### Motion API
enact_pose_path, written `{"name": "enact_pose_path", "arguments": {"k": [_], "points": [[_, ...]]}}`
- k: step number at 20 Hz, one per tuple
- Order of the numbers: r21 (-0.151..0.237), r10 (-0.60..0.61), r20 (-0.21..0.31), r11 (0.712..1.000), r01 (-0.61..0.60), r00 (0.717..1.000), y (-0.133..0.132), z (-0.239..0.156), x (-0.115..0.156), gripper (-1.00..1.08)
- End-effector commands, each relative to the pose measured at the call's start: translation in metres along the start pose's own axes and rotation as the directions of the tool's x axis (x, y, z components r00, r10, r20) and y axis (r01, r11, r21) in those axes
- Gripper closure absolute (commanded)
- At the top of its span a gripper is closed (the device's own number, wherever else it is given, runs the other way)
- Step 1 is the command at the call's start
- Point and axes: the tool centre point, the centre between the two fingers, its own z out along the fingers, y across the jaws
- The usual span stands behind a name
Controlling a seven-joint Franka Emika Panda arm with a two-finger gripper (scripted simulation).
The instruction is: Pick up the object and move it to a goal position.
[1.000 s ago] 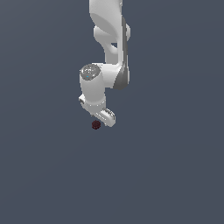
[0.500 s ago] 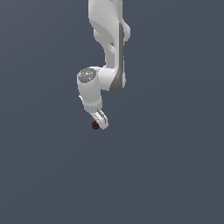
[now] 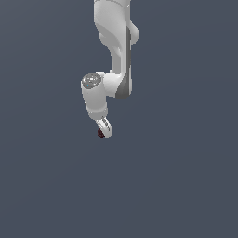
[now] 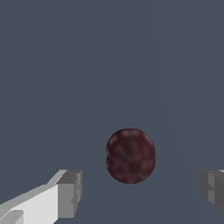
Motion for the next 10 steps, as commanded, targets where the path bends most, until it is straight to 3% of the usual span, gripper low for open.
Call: {"name": "enact_pose_path", "arguments": {"k": [1,10], "points": [[0.000,0.000,0.000,1.000,0.000,1.000,0.000,0.001,0.000,-0.92],[0.000,0.004,0.000,1.000,-0.004,1.000,0.001,0.036,-0.001,-0.92]]}}
